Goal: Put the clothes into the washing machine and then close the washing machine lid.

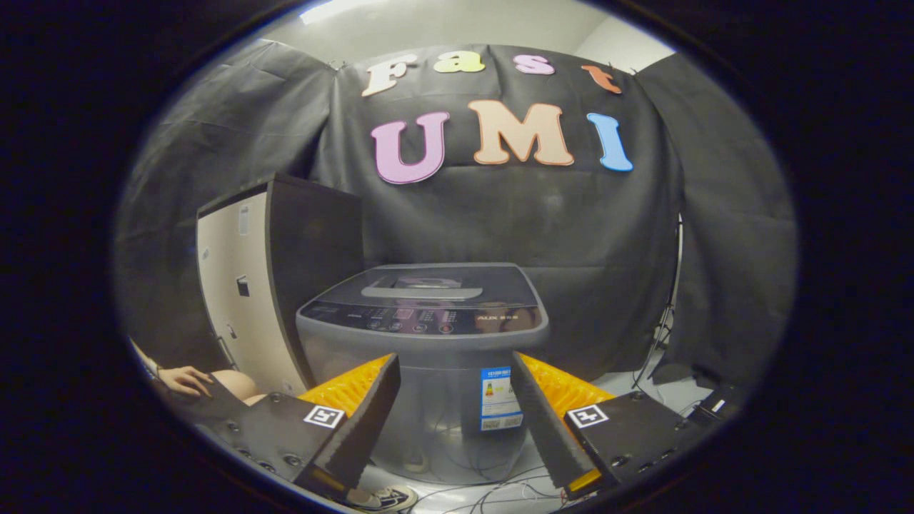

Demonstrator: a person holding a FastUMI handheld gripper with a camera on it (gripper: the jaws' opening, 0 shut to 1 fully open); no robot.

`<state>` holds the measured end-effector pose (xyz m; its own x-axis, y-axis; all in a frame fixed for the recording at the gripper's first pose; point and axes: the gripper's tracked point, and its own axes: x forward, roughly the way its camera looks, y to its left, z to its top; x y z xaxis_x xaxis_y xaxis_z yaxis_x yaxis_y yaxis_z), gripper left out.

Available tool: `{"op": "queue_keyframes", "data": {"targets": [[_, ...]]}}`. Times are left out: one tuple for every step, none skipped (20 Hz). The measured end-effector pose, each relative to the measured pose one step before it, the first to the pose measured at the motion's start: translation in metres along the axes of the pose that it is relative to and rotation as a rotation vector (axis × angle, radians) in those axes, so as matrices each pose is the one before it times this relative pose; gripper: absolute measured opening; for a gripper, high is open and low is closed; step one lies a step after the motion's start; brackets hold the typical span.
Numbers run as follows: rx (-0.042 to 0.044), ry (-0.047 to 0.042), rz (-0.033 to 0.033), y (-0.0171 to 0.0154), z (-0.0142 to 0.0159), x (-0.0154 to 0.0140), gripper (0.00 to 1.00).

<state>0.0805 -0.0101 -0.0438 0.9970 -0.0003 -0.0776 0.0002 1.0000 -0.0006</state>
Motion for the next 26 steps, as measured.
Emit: {"op": "queue_keyframes", "data": {"targets": [[-0.00213,-0.00418,-0.00006,0.00010,0.00158,-0.00156,0.97],[-0.00183,0.00379,-0.00201,-0.00035,-0.00083,-0.00106,0.97],[-0.00069,0.00519,-0.00215,-0.00097,-0.00207,-0.00001,0.97],[0.00086,0.00053,0.00072,0.00016,0.00022,-0.00021,0.97],[0.00125,-0.00332,0.00231,0.00083,0.00157,-0.00127,0.97],[0.00055,-0.00151,-0.00122,-0.00059,0.00071,-0.00024,0.97],[0.00106,-0.00069,-0.00302,-0.00120,-0.00099,-0.00088,0.97],[-0.00047,-0.00057,-0.00380,-0.00085,0.00091,-0.00091,0.97],[-0.00042,-0.00321,-0.00269,-0.00039,0.00039,0.00007,0.97],[0.00019,-0.00098,-0.00114,-0.00031,0.00114,0.00037,0.97],[0.00135,0.00266,0.00061,0.00020,-0.00108,-0.00085,0.97],[-0.00097,0.00661,-0.00208,0.00019,-0.00159,-0.00124,0.97],[-0.00032,0.00627,-0.00141,-0.00086,-0.00127,-0.00069,0.97],[-0.00164,-0.00108,0.00007,0.00055,0.00035,-0.00156,0.97],[-0.00344,-0.00592,0.00020,0.00077,0.00186,-0.00154,0.97],[-0.00412,-0.00329,-0.00136,-0.00094,0.00075,-0.00012,0.97],[-0.00149,0.00330,-0.00295,-0.00023,-0.00156,-0.00062,0.97],[-0.00032,0.00307,-0.00251,-0.00116,-0.00009,-0.00019,0.97],[0.00011,-0.00027,-0.00331,0.00024,-0.00052,-0.00201,0.97],[0.00185,-0.00422,-0.00124,-0.00064,0.00156,-0.00202,0.97],[0.00090,-0.00227,-0.00321,-0.00098,0.00036,-0.00170,0.97],[0.00162,-0.00159,-0.00068,-0.00029,0.00101,-0.00065,0.97],[0.00010,-0.00521,-0.00048,0.00042,0.00063,0.00017,0.97],[-0.00038,-0.00185,0.00006,-0.00006,0.00077,0.00056,0.97],[-0.00089,0.00022,0.00021,-0.00030,-0.00022,-0.00156,0.97],[-0.00069,0.00133,-0.00012,0.00048,0.00014,0.00084,0.97]]}}
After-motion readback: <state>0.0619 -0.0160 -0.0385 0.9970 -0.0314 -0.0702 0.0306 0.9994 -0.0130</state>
